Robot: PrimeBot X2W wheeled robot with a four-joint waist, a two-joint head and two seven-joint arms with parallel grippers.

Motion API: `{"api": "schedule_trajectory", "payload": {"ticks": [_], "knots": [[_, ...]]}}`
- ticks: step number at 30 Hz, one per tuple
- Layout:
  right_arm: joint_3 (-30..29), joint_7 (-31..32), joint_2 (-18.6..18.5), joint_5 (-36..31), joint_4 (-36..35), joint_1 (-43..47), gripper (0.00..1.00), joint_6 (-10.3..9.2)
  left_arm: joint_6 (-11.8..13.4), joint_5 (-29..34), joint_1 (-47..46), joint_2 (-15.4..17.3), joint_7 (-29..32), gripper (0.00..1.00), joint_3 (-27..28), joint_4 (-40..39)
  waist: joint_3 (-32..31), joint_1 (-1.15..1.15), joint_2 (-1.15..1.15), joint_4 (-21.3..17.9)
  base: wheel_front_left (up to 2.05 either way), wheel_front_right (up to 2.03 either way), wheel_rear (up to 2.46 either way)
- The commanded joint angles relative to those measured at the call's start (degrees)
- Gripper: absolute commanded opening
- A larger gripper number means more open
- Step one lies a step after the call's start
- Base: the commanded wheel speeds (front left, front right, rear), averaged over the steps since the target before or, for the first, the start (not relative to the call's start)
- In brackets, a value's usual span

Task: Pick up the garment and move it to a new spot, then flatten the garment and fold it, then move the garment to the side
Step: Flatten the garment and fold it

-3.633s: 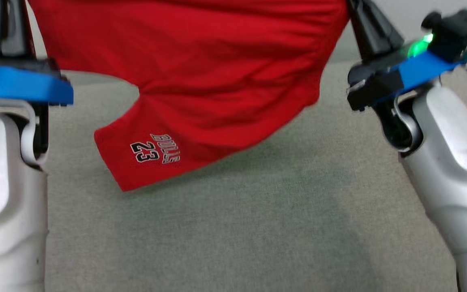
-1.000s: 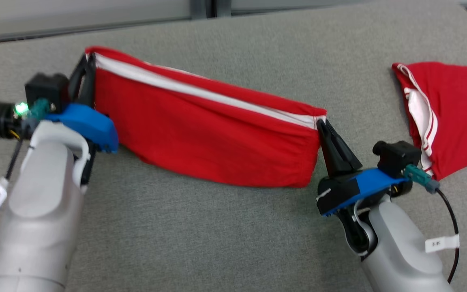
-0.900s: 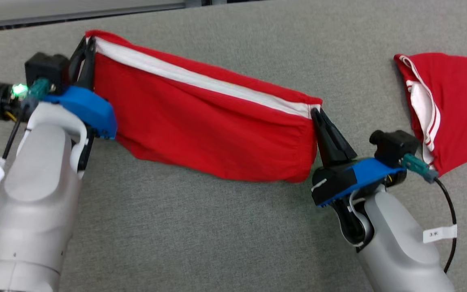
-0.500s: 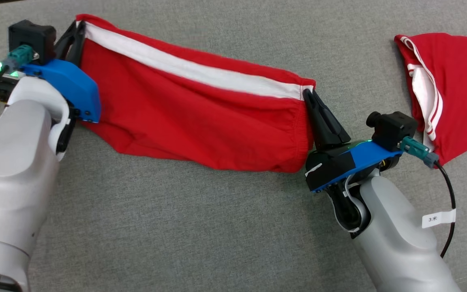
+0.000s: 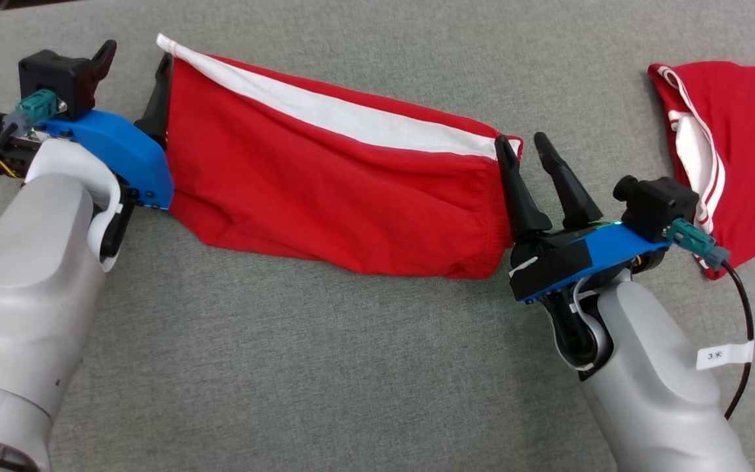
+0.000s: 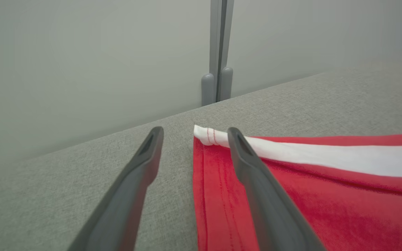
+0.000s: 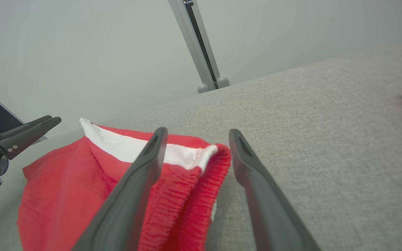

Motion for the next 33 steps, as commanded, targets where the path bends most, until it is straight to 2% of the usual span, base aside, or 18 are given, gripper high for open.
{"api": "schedule_trajectory", "payload": {"ticks": [1,11,16,23,24,25,29,33], "knots": [[-0.8,-0.3,-0.1,-0.8,-0.3,1.2,1.0,0.0,-0.1,-1.1,0.7,-0.3,-1.0,1.0,-0.1,0.3,-0.5,0.0,-0.01,0.2,0.0,0.0,0.0],[-8.2,-0.3,-0.2,-5.6,-1.2,6.6,1.0,0.0,-0.1,-6.2,9.0,-5.0,-3.2,1.0,1.6,4.7,-4.4,0.0,-0.01,1.0,0.0,0.0,0.0],[-10.4,-0.3,-0.2,-7.6,-1.0,8.1,1.0,0.0,-0.1,-7.6,11.5,-6.3,-3.3,1.0,1.8,7.8,-4.9,0.0,-0.01,0.5,0.0,0.0,0.0],[-11.1,-0.3,-0.2,-8.0,-1.0,8.6,1.0,0.0,3.2,-6.6,12.6,-6.8,-3.1,0.99,1.1,13.3,-5.3,0.0,-0.01,-0.1,0.0,0.0,0.0],[-11.1,-0.3,-0.2,-8.0,-1.0,8.8,1.0,0.0,3.2,-6.7,12.9,-7.1,-2.9,0.55,1.0,13.8,-5.5,0.0,-0.01,-0.1,0.0,0.0,0.0],[-11.0,-0.3,-0.2,-8.0,-0.9,9.0,1.0,0.0,3.1,-7.0,13.3,-7.6,-2.8,0.0,1.1,14.0,-5.7,0.0,-0.01,0.0,0.0,0.0,0.0],[-10.9,-0.3,-0.2,-8.0,-0.6,9.6,1.0,0.0,2.9,-7.7,13.9,-8.2,-2.9,0.0,1.5,15.1,-6.8,0.0,-0.01,0.3,0.0,0.0,0.0],[-10.8,-0.3,-0.2,-8.3,-0.1,10.4,1.0,0.0,3.9,-8.1,14.7,-8.7,-3.2,0.0,2.6,14.1,-8.9,0.0,-0.01,1.1,0.0,0.0,0.0]]}}
